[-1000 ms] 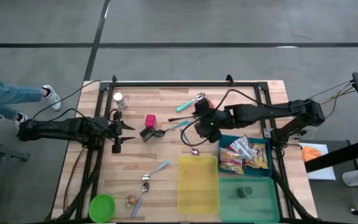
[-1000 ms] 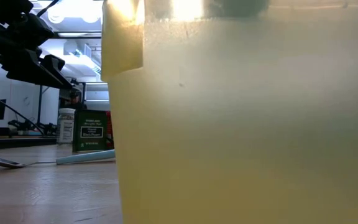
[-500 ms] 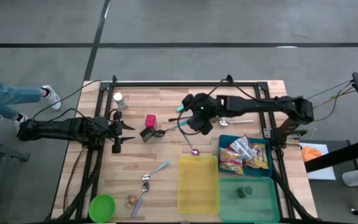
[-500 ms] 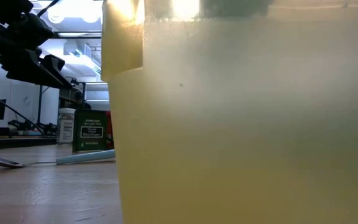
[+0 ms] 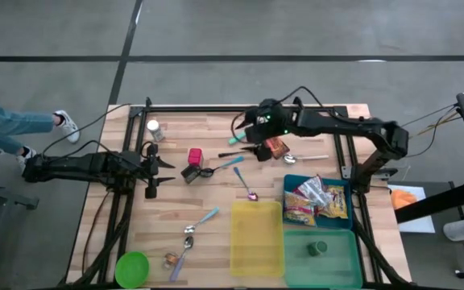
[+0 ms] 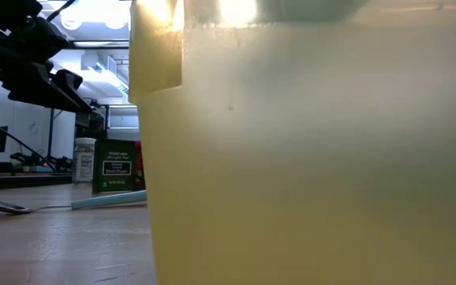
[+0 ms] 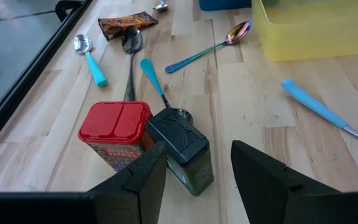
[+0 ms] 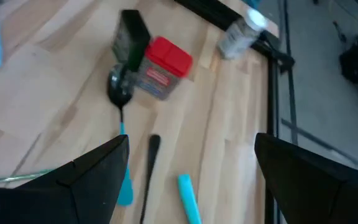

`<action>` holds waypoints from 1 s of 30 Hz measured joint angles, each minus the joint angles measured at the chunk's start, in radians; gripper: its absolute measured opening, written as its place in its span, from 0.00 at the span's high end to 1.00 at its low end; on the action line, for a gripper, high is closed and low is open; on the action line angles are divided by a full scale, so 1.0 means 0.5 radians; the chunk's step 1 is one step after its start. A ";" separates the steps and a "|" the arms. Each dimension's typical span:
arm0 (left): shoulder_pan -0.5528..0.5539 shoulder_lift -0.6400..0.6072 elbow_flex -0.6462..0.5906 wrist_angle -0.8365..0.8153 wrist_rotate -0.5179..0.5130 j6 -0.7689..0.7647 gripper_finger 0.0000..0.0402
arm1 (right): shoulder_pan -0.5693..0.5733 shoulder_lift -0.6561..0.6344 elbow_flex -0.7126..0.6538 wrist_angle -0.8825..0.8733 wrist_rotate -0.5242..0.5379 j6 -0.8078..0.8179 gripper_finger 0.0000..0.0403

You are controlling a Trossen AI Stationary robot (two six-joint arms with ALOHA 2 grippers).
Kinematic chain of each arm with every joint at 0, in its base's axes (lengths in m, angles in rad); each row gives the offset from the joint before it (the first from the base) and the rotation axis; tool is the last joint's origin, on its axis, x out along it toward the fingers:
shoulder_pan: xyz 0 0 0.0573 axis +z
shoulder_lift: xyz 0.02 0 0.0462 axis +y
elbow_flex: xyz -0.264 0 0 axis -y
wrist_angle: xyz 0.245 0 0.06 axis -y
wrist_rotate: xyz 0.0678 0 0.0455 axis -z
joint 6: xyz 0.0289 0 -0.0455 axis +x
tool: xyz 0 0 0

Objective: Pick & Place Food Item
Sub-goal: Put the black seasoning can into the green bin

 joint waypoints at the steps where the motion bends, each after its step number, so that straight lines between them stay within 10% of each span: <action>1: 0.000 0.000 0.000 0.000 0.000 0.000 0.55 | -0.019 -0.019 -0.032 0.030 -0.002 0.014 0.14; 17: 0.000 0.000 0.000 0.000 0.000 0.000 0.55 | -0.160 -0.543 -0.974 1.497 -0.107 0.321 0.14; 30: 0.001 0.000 0.000 0.000 0.000 0.000 0.55 | -0.163 -0.820 -1.222 1.510 -0.073 0.532 0.14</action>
